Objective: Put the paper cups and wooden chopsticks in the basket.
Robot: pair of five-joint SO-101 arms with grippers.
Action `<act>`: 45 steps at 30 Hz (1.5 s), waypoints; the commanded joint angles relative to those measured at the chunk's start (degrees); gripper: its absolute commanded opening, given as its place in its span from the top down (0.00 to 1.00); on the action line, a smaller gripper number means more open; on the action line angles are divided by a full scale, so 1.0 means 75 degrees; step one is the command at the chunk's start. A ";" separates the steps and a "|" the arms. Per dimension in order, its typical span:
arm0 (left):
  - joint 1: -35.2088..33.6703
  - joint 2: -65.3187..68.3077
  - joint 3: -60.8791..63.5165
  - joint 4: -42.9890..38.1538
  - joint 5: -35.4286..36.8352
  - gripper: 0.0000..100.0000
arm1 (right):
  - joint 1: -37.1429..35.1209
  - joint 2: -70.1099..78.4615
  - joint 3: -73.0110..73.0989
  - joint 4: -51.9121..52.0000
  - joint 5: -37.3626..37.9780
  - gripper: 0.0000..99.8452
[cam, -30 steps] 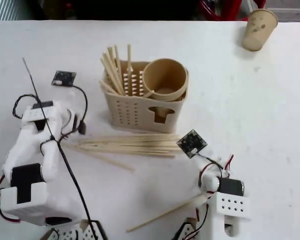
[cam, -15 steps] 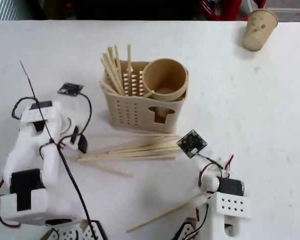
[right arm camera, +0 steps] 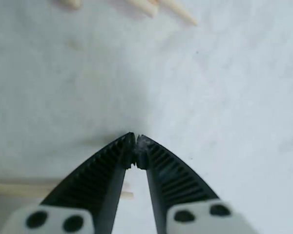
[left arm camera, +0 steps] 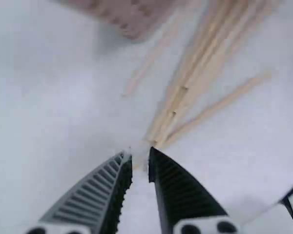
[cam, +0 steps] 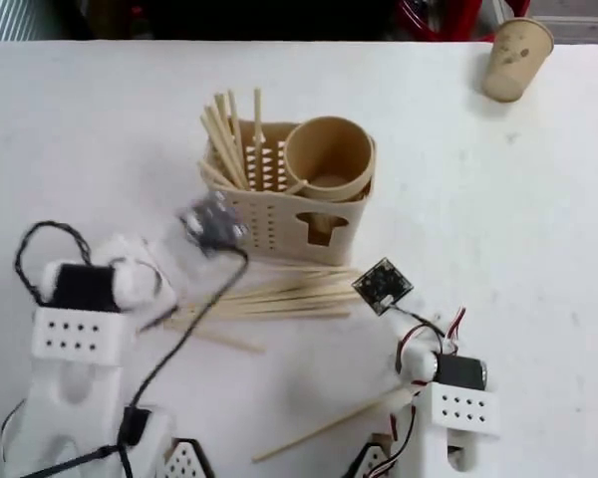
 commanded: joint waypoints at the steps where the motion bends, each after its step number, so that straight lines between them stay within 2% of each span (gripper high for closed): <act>1: 0.0604 0.0076 0.0516 0.0223 -0.0692 0.81 | 0.0041 -0.0053 -0.0023 -0.0111 -0.0023 0.98; 2: 0.0709 0.0311 0.0656 0.0188 -0.1020 0.78 | 0.0041 -0.0053 -0.0023 -0.0111 -0.0023 0.98; 4: 0.0897 0.0815 0.0867 -0.0141 -0.1606 0.80 | 0.0041 -0.0053 -0.0023 -0.0111 -0.0023 0.98; 7: 0.1061 0.1612 0.0985 -0.0832 -0.1864 0.84 | 0.0041 -0.0053 -0.0023 -0.0111 -0.0023 0.98; 11: 0.1084 0.2702 0.1008 -0.1747 -0.2403 0.85 | 0.0041 -0.0053 -0.0023 -0.0100 -0.0023 0.98; 19: 0.1026 0.4554 0.0961 -0.3141 -0.2438 0.85 | 0.0041 -0.0053 -0.0012 -0.0100 -0.0035 0.98; 25: 0.1014 0.5175 0.0727 -0.3458 -0.2122 0.85 | 0.0041 -0.0053 -0.0012 -0.0100 -0.0023 0.98; 30: 0.1084 0.5187 0.0586 -0.3739 -0.1840 0.96 | 0.0041 -0.0053 -0.0012 -0.0100 -0.0023 0.98; 37: 0.1049 0.5116 0.0539 -0.3481 -0.1829 0.98 | 0.0041 -0.0053 -0.0012 -0.0100 -0.0023 0.98; 45: 0.0932 0.3464 -0.1207 -0.0598 -0.1524 0.98 | 0.0041 -0.0053 -0.0012 -0.0111 -0.0012 0.98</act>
